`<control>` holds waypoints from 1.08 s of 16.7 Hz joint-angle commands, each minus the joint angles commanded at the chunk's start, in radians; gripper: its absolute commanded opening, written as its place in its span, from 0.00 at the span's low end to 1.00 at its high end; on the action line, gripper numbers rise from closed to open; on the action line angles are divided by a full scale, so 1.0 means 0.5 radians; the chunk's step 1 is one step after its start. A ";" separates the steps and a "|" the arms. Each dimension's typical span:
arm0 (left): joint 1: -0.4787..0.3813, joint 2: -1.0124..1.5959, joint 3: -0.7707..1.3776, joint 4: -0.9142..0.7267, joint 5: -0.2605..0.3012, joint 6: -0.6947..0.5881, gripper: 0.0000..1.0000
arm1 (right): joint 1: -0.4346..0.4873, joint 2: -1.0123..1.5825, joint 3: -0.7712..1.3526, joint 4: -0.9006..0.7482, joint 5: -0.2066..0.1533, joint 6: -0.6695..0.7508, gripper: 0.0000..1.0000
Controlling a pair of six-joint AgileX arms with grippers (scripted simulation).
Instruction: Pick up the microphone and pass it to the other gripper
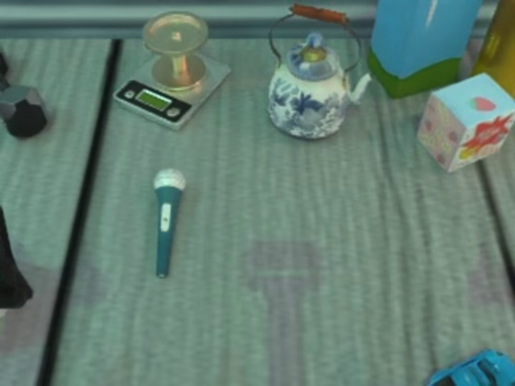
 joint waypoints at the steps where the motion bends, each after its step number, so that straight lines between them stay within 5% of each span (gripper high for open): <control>1: 0.000 0.000 0.000 0.000 0.000 0.000 1.00 | 0.000 0.000 0.000 0.000 0.000 0.000 1.00; 8: -0.127 0.439 0.368 -0.239 -0.007 -0.118 1.00 | 0.000 0.000 0.000 0.000 0.000 0.000 1.00; 18: -0.554 2.393 1.583 -1.147 -0.048 -0.518 1.00 | 0.000 0.000 0.000 0.000 0.000 0.000 1.00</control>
